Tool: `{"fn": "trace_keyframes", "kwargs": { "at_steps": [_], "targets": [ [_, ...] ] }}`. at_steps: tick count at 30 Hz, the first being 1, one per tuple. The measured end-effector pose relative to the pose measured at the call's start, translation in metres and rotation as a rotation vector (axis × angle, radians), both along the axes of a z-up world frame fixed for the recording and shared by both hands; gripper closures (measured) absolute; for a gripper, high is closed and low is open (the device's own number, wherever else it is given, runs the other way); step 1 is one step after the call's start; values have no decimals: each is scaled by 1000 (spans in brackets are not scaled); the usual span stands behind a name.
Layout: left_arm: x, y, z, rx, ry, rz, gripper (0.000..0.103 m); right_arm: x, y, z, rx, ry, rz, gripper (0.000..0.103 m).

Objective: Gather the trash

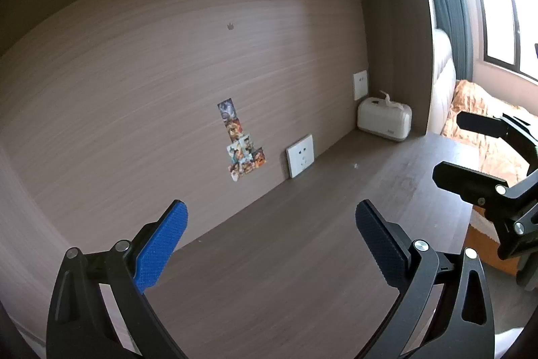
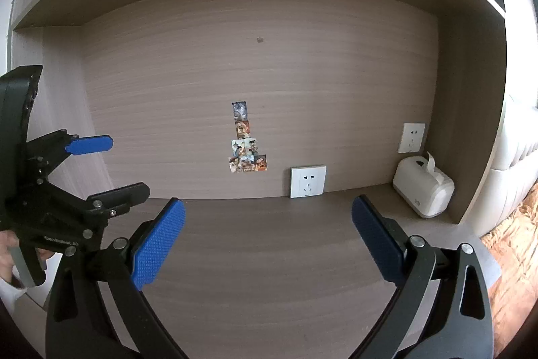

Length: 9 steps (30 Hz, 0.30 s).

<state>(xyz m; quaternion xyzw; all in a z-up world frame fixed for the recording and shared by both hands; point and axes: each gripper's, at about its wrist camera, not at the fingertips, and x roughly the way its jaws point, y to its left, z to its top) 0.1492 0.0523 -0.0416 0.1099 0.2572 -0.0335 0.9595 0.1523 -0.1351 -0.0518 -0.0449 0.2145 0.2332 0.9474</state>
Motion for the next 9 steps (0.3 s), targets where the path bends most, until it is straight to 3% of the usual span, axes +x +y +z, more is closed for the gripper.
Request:
{"fn": "trace_keyframes", "kwargs": {
  "at_steps": [9],
  "targets": [
    [3,1,-2,3,23,-6,5,-3,-3,0,16,-20,-12,4]
  ]
}}
